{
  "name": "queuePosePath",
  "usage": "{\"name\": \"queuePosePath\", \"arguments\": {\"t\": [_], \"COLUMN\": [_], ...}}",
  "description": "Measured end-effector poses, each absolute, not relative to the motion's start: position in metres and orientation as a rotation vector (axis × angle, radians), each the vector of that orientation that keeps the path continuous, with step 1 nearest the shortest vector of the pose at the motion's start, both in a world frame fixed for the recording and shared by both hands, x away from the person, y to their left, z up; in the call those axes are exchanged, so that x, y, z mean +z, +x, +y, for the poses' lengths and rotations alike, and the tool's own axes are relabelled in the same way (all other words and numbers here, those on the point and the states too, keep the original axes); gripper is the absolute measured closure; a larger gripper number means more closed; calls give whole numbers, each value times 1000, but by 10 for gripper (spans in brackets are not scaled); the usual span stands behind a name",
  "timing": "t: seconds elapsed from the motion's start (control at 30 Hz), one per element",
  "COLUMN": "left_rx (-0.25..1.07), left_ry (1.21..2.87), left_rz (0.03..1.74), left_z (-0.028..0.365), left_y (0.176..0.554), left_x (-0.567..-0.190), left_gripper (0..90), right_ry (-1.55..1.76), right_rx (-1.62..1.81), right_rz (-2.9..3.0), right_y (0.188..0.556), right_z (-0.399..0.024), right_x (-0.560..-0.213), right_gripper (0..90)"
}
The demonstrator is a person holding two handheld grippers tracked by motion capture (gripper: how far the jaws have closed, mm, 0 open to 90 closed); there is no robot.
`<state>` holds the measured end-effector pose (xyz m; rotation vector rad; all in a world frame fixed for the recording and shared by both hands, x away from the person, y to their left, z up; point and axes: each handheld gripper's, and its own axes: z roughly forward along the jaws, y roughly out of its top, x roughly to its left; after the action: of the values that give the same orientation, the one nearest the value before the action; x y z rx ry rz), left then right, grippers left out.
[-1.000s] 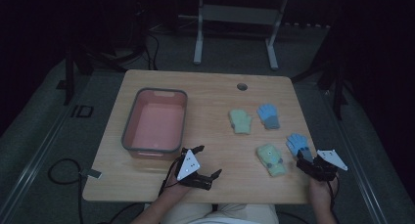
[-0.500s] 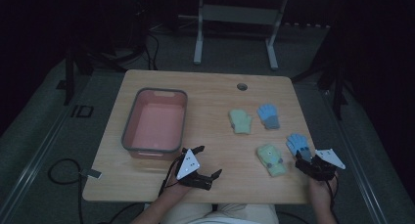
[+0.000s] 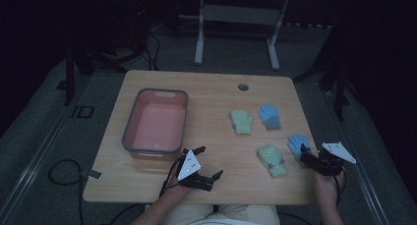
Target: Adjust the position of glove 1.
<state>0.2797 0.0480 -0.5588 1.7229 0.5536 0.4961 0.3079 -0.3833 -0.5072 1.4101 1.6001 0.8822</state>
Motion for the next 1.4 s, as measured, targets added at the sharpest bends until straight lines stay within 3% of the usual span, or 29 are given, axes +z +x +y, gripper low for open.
{"name": "queuePosePath", "arguments": {"t": [0.57, 0.6, 0.67, 1.07, 1.3, 1.4], "left_rx": [498, 495, 497, 494, 493, 492], "left_ry": [1724, 1721, 1724, 1726, 1725, 1725], "left_rz": [548, 551, 547, 545, 545, 545], "left_z": [48, 48, 48, 48, 47, 48], "left_y": [279, 279, 279, 279, 279, 279], "left_x": [-559, -559, -559, -559, -559, -559], "left_gripper": [9, 9, 9, 10, 9, 9], "right_ry": [1311, 1288, 1291, 1274, 1239, 1204], "right_rx": [960, 966, 983, 1036, 1074, 1116], "right_rz": [1574, 1578, 1582, 1687, 1754, 1784], "right_y": [319, 321, 322, 336, 346, 350], "right_z": [-370, -365, -361, -330, -313, -303], "right_x": [-436, -428, -421, -408, -406, -404], "right_gripper": [111, 158, 158, 103, 104, 145]}}
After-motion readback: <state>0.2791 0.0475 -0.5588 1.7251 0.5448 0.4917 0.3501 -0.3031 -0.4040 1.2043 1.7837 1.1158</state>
